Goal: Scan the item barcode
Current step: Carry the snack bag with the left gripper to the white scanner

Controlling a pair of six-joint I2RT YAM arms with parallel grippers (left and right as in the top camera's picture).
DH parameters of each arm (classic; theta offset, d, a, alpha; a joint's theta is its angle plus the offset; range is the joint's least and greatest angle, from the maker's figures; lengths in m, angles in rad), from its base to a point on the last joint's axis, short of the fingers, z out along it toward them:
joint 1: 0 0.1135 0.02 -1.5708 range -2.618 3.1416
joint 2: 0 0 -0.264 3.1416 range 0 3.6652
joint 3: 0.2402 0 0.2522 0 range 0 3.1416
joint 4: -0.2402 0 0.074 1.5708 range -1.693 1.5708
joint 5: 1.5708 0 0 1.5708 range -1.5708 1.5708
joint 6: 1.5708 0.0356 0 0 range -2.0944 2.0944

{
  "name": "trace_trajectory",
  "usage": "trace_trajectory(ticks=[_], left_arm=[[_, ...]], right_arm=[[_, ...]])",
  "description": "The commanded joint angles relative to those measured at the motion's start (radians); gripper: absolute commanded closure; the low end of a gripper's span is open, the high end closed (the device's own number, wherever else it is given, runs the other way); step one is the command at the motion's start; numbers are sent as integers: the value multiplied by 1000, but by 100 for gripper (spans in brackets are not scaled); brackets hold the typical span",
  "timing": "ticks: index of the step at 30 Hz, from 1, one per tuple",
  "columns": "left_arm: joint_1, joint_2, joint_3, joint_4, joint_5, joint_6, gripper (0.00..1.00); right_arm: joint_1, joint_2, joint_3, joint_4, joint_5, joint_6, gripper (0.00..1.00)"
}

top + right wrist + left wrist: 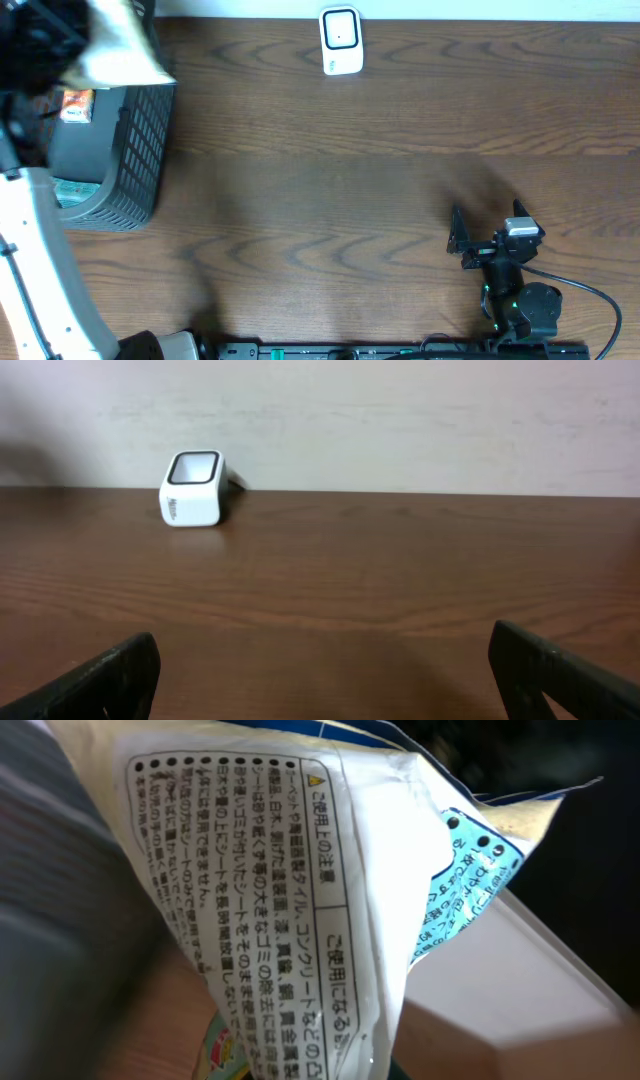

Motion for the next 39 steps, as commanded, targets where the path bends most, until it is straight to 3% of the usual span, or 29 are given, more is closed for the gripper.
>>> trace_trajectory(ticks=[1,10,22,27,33,36,39], left_arm=[[-155,19,8,12,47,-52,93],[-470,166,-19,4,-57,-29,92],[-758,476,-19,27,-110,-62,93],[-842,590,-19,67,-297,-230,92],[-911,681,-19,144,-303,-299,91],[-930,695,-19,155,-303,-298,69],[-930,694,-19,169,-303,-264,34]], right_arm=[[7,-5,-1,-5,-3,-11,1],[7,-5,-1,-5,-3,-11,1],[7,-5,-1,-5,-3,-11,1],[7,-5,-1,-5,-3,-11,1],[7,-5,-1,-5,-3,-11,1],[7,-5,-1,-5,-3,-11,1],[7,-5,-1,-5,-3,-11,1]])
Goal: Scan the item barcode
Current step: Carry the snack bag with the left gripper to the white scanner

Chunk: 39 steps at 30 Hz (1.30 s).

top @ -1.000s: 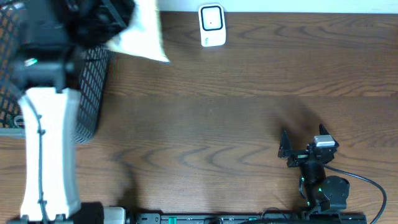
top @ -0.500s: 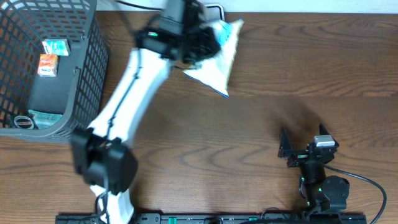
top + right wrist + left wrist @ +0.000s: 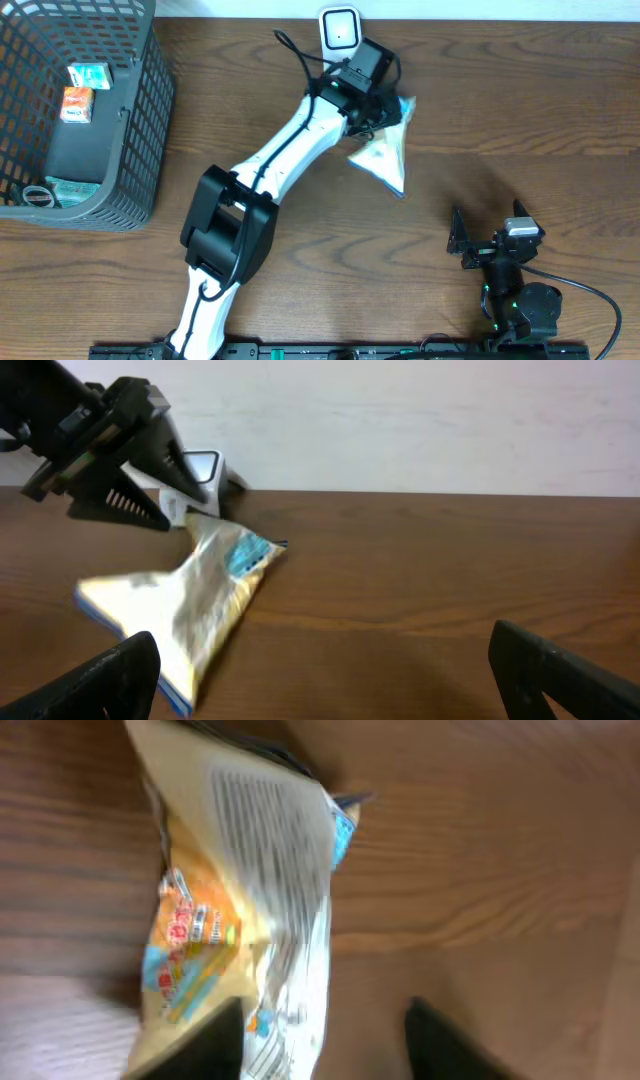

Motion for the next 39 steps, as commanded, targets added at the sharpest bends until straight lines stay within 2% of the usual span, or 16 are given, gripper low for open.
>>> trace_trajectory(ticks=[1,7,12,16,17,21,23,25,26,31,35,39], left_arm=[[6,-9,-5,16,-18,20,33],[55,-83,-5,14,-11,105,33],[124,-242,-5,-18,-7,329,37],[163,-338,-5,-53,-8,430,58],[169,-352,-5,-59,-8,436,60],[172,-367,-5,-68,-8,436,60],[166,-356,-5,-68,-8,436,71],[153,-339,-5,-63,-7,436,87],[144,-328,-5,-54,-7,436,89],[58,-247,-5,10,-8,448,90],[-9,-163,-5,57,-18,557,90],[-45,-92,-5,72,-104,581,90]], right_arm=[[7,-5,-1,-5,-3,-11,1],[7,-5,-1,-5,-3,-11,1],[7,-5,-1,-4,-3,-11,1],[7,-5,-1,-5,-3,-11,1],[7,-5,-1,-5,-3,-11,1],[7,-5,-1,-5,-3,-11,1],[7,-5,-1,-5,-3,-11,1],[7,-5,-1,-5,-3,-11,1],[7,-5,-1,-5,-3,-11,1],[7,-5,-1,-5,-3,-11,1],[7,-5,-1,-5,-3,-11,1],[7,-5,-1,-5,-3,-11,1]])
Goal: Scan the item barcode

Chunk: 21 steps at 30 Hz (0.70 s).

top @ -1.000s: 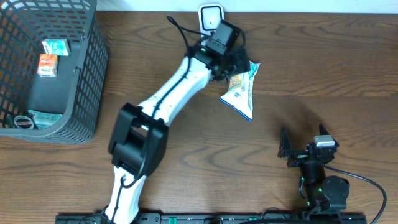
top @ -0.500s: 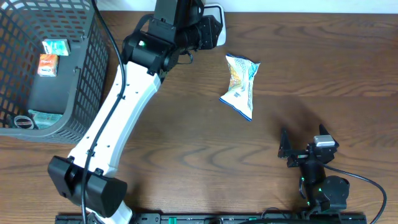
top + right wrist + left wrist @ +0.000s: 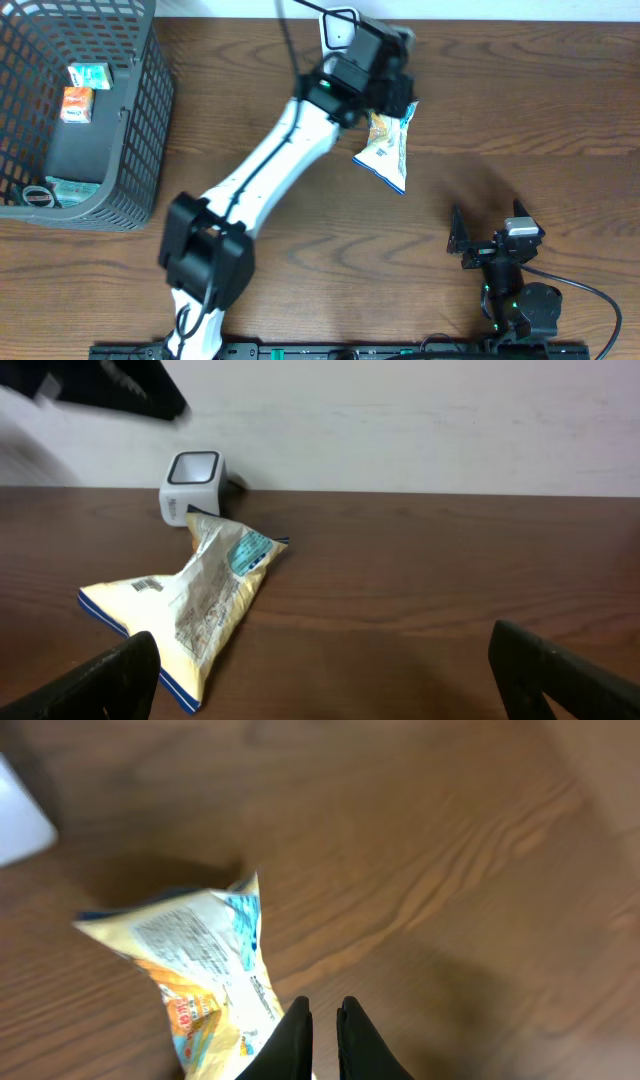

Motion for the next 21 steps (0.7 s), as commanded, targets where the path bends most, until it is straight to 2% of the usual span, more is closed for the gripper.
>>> trace_trajectory(ticks=[1,10,15,17,21], left_arm=[[-16,59,0,8,-90,64,90],[-19,212,0,2,-94,72,89],[-19,305,0,-28,-106,177,89],[-19,319,0,-58,-178,200,89],[-16,290,1,-103,-425,200,89]], right_arm=[[7,-5,-1,-5,-3,-11,1],[7,-5,-1,-5,-3,-11,1],[7,-5,-1,-5,-3,-11,1],[7,-5,-1,-5,-3,-11,1],[7,-5,-1,-5,-3,-11,1]])
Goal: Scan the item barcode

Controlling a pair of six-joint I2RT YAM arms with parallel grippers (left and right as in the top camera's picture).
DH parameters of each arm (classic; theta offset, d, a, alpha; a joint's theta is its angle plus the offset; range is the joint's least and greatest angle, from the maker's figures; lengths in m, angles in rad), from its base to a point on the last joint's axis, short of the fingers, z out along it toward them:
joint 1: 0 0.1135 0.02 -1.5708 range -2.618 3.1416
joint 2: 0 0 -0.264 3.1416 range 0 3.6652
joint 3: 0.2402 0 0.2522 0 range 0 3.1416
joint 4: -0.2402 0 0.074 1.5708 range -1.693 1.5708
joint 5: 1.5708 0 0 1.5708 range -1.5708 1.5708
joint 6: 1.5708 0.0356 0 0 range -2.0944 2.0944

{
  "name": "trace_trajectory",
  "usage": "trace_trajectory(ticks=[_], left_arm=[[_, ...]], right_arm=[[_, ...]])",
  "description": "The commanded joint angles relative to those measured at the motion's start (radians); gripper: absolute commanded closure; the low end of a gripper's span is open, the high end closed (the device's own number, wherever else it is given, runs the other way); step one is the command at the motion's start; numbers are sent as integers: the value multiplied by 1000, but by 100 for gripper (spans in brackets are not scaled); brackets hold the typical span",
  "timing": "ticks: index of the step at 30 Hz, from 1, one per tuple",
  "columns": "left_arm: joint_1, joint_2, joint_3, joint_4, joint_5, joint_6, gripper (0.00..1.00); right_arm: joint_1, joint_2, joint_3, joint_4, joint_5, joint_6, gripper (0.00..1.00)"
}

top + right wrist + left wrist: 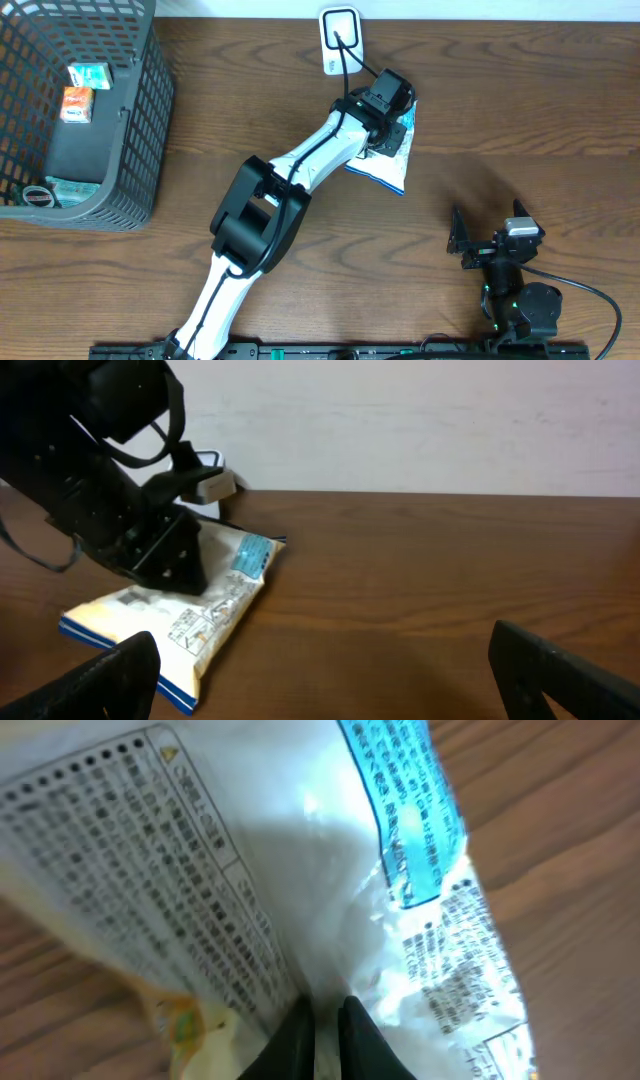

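Observation:
A white and yellow snack bag [384, 172] with printed text lies flat on the wooden table, just in front of the white barcode scanner [340, 40]. My left gripper [386, 122] is down on the bag's far end, fingers shut and tips pressed onto the film [300, 870]. The right wrist view shows the bag [190, 630] under the black left gripper [165, 555], which hides most of the scanner [212, 482]. A small barcode-like panel shows near the bag's front. My right gripper [458, 240] rests open at the near right, holding nothing.
A dark mesh basket [140, 120] with several small packages stands at the far left. The left arm stretches diagonally from the near edge to the scanner. A pale wall runs behind the table's far edge.
The left gripper was shut above the bag; now it is lowered onto the bag's far end with its shut tips against the film. The bag lies flatter. The right arm is unchanged.
At first the left gripper held the bag up over the basket at far left. Then it was by the scanner with the bag beneath open fingers. Later it hovered shut above the lying bag, and now presses on it.

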Motion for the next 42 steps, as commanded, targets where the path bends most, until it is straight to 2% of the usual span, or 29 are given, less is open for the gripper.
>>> trace_trajectory(ticks=[1,4,8,12,16,22,28,31,36,42], left_arm=[[9,-15,-4,-43,-308,41,89],[9,-87,-4,-48,-414,42,89],[9,-238,-4,-49,-406,41,89],[9,-307,-4,-79,-403,40,89],[10,-295,-7,-158,-390,36,89],[9,-211,-37,-196,-93,37,89],[6,-89,-42,-234,-89,5,89],[4,-62,-42,-258,-87,-69,89],[-10,-75,-17,-255,2,-99,89],[-7,-187,41,-251,11,-98,89]], right_arm=[[7,-5,-1,-4,-3,-11,1],[7,-5,-1,-4,-3,-11,1],[7,-5,-1,-4,-3,-11,1],[7,-5,-1,-4,-3,-11,1],[7,-5,-1,-4,-3,-11,1],[7,-5,-1,-4,-3,-11,1],[7,-5,-1,-4,-3,-11,1],[7,-5,-1,-4,-3,-11,1],[7,-5,-1,-4,-3,-11,1],[7,-5,-1,-4,-3,-11,1]])
